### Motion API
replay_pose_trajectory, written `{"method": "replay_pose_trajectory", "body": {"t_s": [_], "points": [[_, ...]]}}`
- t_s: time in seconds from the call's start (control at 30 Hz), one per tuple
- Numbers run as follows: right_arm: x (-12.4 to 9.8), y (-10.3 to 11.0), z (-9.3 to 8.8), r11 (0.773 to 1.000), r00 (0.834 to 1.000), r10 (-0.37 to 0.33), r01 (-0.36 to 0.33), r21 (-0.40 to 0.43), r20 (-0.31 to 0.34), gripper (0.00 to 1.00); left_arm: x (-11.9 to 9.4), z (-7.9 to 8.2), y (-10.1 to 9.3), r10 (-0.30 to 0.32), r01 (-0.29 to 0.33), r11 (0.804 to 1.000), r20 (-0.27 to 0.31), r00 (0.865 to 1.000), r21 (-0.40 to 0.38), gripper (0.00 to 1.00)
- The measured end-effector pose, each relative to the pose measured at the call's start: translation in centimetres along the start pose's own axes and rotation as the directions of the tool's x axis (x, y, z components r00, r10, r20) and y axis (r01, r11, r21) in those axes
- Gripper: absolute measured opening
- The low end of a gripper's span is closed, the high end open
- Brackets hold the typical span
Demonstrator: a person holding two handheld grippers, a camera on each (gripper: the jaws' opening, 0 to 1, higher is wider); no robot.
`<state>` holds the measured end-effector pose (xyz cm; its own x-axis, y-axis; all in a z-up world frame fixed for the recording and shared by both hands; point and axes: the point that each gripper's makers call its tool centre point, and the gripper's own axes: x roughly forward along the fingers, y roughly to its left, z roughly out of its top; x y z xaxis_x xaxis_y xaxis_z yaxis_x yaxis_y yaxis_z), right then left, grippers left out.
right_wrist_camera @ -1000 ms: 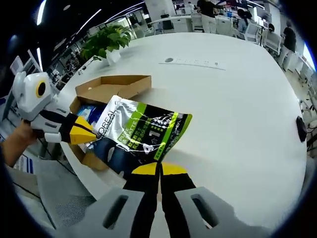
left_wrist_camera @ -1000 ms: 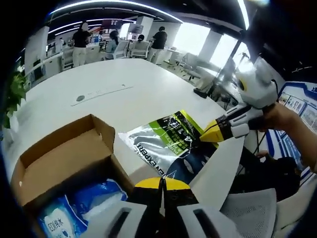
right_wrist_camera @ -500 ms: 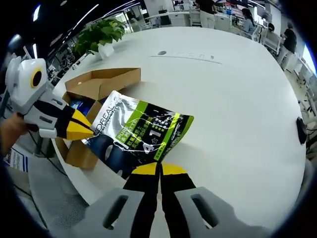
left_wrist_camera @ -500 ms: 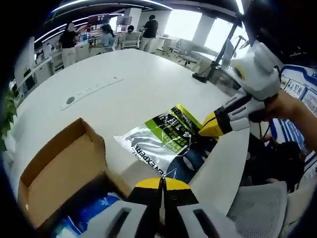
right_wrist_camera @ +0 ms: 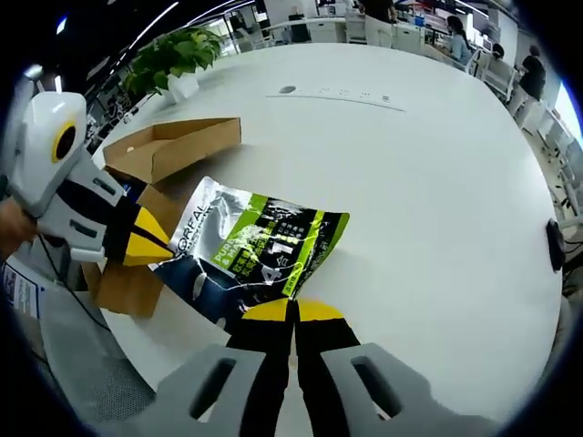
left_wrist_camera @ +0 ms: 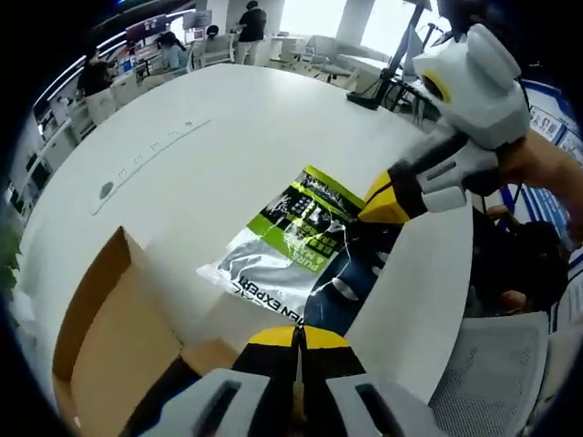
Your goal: Operate the shoe box by opening the lid, removing the specified soft item, and placing it in the target area until the item is outside and the box remains undamaged.
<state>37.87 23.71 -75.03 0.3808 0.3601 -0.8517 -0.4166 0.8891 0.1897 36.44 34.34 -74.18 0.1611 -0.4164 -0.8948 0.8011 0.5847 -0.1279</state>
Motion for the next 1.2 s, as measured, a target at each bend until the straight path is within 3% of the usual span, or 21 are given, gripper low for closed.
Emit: {"method": "replay_pose_trajectory", "body": {"t_s": [0.33, 0.8, 1.0, 1.2], "points": [[1.5, -0.9, -0.5, 1.0, 1.0, -0.011, 0.011, 0.012, -0.011, 0.0, 2.2, -0.5, 0.2, 0.002, 0.003, 0.999, -0.094, 0.996, 0.052, 0.0], [3.2, -1.4, -1.6, 1.0, 1.0, -0.01, 0.01, 0.02, -0.026, 0.0, 3.2, -1.0, 0.5, 0.034, -0.017, 0.99, -0.125, 0.992, 0.138, 0.01], [3.4, -1.4, -1.7, 0.999, 1.0, -0.004, 0.004, 0.035, -0.023, 0.0, 3.6, -1.5, 0.6, 0.094, -0.049, 0.961, -0.153, 0.984, 0.271, 0.01], [3.5, -1.5, -1.6, 0.999, 1.0, -0.013, 0.013, 0.043, -0.009, 0.0, 3.4, -1.8, 0.5, 0.11, -0.054, 0.949, -0.166, 0.98, 0.31, 0.05]]}}
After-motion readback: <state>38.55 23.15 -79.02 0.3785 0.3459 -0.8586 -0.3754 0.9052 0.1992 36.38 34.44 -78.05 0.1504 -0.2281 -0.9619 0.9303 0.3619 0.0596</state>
